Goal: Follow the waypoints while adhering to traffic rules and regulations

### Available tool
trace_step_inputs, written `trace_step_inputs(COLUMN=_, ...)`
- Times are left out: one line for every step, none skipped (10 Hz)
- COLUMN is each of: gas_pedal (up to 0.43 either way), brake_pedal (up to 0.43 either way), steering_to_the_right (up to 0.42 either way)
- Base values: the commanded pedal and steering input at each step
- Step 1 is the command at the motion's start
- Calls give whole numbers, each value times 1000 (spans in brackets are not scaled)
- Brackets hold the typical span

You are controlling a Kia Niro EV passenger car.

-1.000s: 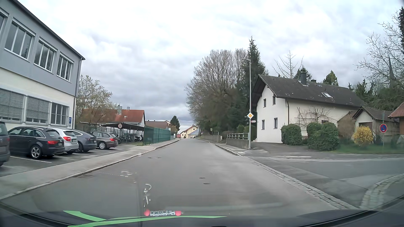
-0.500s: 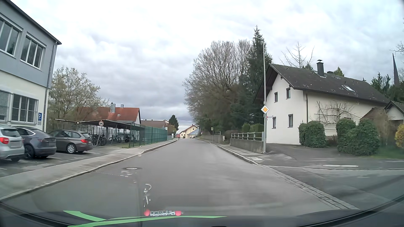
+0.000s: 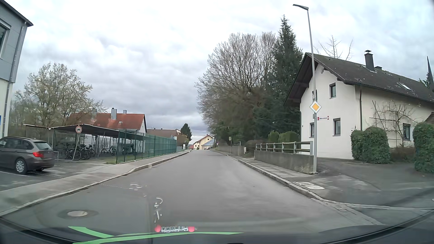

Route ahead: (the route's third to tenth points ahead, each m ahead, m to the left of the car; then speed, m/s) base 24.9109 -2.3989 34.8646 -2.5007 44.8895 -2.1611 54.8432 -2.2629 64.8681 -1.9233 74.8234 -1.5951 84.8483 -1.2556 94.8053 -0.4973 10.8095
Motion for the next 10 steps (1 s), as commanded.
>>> trace_step_inputs(gas_pedal=110, brake_pedal=0, steering_to_the_right=0)
trace_step_inputs(gas_pedal=110, brake_pedal=0, steering_to_the_right=0)
trace_step_inputs(gas_pedal=110, brake_pedal=0, steering_to_the_right=0)
trace_step_inputs(gas_pedal=110, brake_pedal=0, steering_to_the_right=0)
trace_step_inputs(gas_pedal=110, brake_pedal=0, steering_to_the_right=0)
trace_step_inputs(gas_pedal=110, brake_pedal=0, steering_to_the_right=0)
trace_step_inputs(gas_pedal=110, brake_pedal=0, steering_to_the_right=0)
trace_step_inputs(gas_pedal=110, brake_pedal=0, steering_to_the_right=0)
trace_step_inputs(gas_pedal=110, brake_pedal=0, steering_to_the_right=0)
trace_step_inputs(gas_pedal=110, brake_pedal=0, steering_to_the_right=0)
